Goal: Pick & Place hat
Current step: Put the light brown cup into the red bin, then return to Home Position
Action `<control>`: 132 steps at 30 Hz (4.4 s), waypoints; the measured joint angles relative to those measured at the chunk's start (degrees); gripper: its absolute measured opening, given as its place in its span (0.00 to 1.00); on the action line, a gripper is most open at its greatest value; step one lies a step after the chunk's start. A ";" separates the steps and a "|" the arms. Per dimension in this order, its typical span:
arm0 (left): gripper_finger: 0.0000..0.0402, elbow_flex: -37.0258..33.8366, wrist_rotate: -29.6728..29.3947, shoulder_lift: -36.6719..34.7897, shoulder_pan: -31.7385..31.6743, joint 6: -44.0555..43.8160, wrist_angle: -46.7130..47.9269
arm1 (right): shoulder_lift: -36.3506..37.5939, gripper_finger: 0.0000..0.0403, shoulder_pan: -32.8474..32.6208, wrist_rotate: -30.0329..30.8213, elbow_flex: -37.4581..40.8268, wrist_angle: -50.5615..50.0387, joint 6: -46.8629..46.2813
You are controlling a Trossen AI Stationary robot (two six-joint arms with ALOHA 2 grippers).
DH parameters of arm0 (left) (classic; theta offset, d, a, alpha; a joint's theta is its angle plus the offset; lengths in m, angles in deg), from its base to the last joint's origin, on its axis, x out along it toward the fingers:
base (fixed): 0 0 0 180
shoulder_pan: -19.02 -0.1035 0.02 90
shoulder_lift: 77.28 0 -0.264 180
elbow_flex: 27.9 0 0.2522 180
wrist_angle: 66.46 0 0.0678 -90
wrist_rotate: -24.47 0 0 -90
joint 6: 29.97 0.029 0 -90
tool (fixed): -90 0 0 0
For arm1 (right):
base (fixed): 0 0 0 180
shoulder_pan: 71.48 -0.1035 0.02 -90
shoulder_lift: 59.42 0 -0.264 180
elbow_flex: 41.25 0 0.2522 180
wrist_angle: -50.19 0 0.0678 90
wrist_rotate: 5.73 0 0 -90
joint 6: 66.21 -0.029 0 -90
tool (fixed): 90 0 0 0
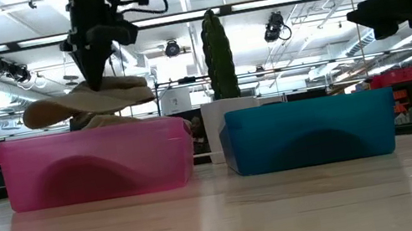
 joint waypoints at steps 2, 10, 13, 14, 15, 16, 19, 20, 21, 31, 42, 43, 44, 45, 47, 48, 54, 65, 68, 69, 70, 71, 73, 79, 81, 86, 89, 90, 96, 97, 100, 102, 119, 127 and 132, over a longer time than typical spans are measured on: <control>0.01 0.00 0.67 0.00 1.83 -3.43 -0.02 | 0.02 0.38 0.00 0.02 0.00 0.00 0.00; 0.01 0.00 2.99 0.00 9.13 -17.07 -2.06 | 0.00 0.38 0.02 0.01 0.00 0.01 0.00; 0.01 0.00 2.99 0.00 11.59 -19.95 -6.26 | 0.00 0.38 0.02 0.01 0.00 0.00 0.00; 0.01 0.00 2.99 0.00 12.28 -20.69 -8.07 | 0.02 0.38 0.01 0.01 0.00 0.00 0.00; 0.01 0.00 3.01 0.00 12.88 -21.61 -9.78 | 0.02 0.38 0.00 0.02 0.00 0.00 0.00; 0.01 0.00 3.01 0.02 13.38 -22.51 -11.23 | 0.01 0.38 0.00 0.02 0.00 0.00 0.01; 0.01 0.07 2.99 0.59 14.61 -24.25 -14.34 | 0.01 0.38 0.00 0.01 0.00 0.00 0.00; 0.01 0.07 2.97 0.79 14.90 -24.86 -14.57 | 0.00 0.38 0.00 0.02 0.00 0.00 0.00; 0.01 0.08 2.98 1.20 15.14 -25.80 -14.81 | 0.02 0.38 0.00 0.02 0.00 0.02 0.00; 0.01 0.05 2.99 3.83 17.61 -28.83 -21.00 | -0.03 0.38 0.01 0.01 0.02 0.13 0.01; 0.00 0.02 2.60 4.37 19.41 -35.08 -17.81 | -0.07 0.38 0.02 -0.02 0.02 -0.09 0.00; 0.00 0.02 2.58 4.37 19.59 -36.05 -17.42 | -0.07 0.38 0.02 -0.02 0.02 -0.13 0.00; 0.00 0.02 2.68 4.39 19.80 -36.57 -16.91 | -0.07 0.38 0.00 0.00 0.02 -0.13 0.02; 0.00 0.02 2.88 4.72 20.02 -36.71 -16.59 | -0.07 0.38 0.00 -0.01 0.02 -0.13 0.01; 0.00 0.01 2.73 5.27 20.43 -36.95 -16.42 | -0.07 0.38 0.01 -0.02 0.02 -0.09 0.00; 0.00 -0.02 2.54 5.47 20.51 -37.57 -15.87 | -0.07 0.38 0.02 -0.01 0.02 -0.09 0.01; 0.00 0.00 3.65 9.26 20.19 -37.91 -14.23 | -0.07 0.38 0.00 -0.02 0.02 -0.07 0.02; 0.01 0.07 5.19 17.28 16.98 -33.99 -17.15 | -0.07 0.38 0.00 0.00 0.02 -0.07 0.00; 0.01 0.17 6.08 19.44 16.20 -31.91 -18.05 | -0.07 0.38 0.00 0.00 0.02 -0.04 0.02; 0.01 0.17 6.40 19.96 16.02 -31.51 -18.31 | -0.07 0.38 0.02 0.00 0.02 -0.04 0.02; 0.01 0.18 6.64 20.46 15.86 -31.44 -18.61 | -0.07 0.38 0.01 0.00 0.02 -0.04 0.00; 0.01 0.22 6.71 20.84 15.70 -31.42 -18.80 | -0.07 0.38 0.02 0.00 0.02 -0.04 0.00; 0.01 0.22 6.84 21.43 15.66 -31.20 -19.09 | -0.07 0.38 0.01 0.00 0.02 -0.04 0.00; 0.01 0.15 8.19 21.88 15.74 -30.18 -19.75 | -0.07 0.38 0.02 0.00 0.02 -0.02 0.00; 0.01 0.11 8.15 21.90 15.99 -30.18 -19.85 | -0.07 0.38 0.02 0.02 0.02 -0.02 0.01; 0.01 0.02 8.38 21.54 16.03 -28.77 -19.97 | -0.07 0.38 0.02 0.00 0.02 0.00 0.01; 0.03 0.36 9.17 21.03 16.05 -28.51 -19.57 | -0.07 0.38 0.00 0.00 0.02 0.02 0.01; 0.05 0.63 9.47 20.90 16.08 -27.90 -19.22 | -0.07 0.38 0.00 0.00 0.02 0.00 0.02; 0.16 4.12 10.68 20.90 16.47 -24.21 -16.82 | -0.07 0.38 0.00 0.00 0.02 -0.04 0.00; 0.18 4.77 10.78 20.90 16.48 -24.18 -16.87 | -0.08 0.38 0.01 0.00 0.02 -0.03 0.01; 0.25 7.17 10.73 20.92 16.49 -24.17 -15.66 | -0.08 0.38 0.01 0.00 0.02 0.00 0.02; 0.30 8.75 10.50 20.90 16.47 -23.76 -14.48 | -0.07 0.38 0.00 0.02 0.02 0.00 0.00; 0.19 14.58 1.06 20.72 16.13 -21.83 -6.19 | -0.09 0.38 0.00 0.00 0.02 0.00 0.00; 0.01 14.60 -0.59 20.93 15.03 -12.76 -17.26 | -0.07 0.38 0.02 0.00 0.02 0.00 0.00; 0.01 13.74 2.35 21.90 13.38 -10.12 -22.43 | -0.07 0.38 0.02 0.00 0.02 0.02 0.02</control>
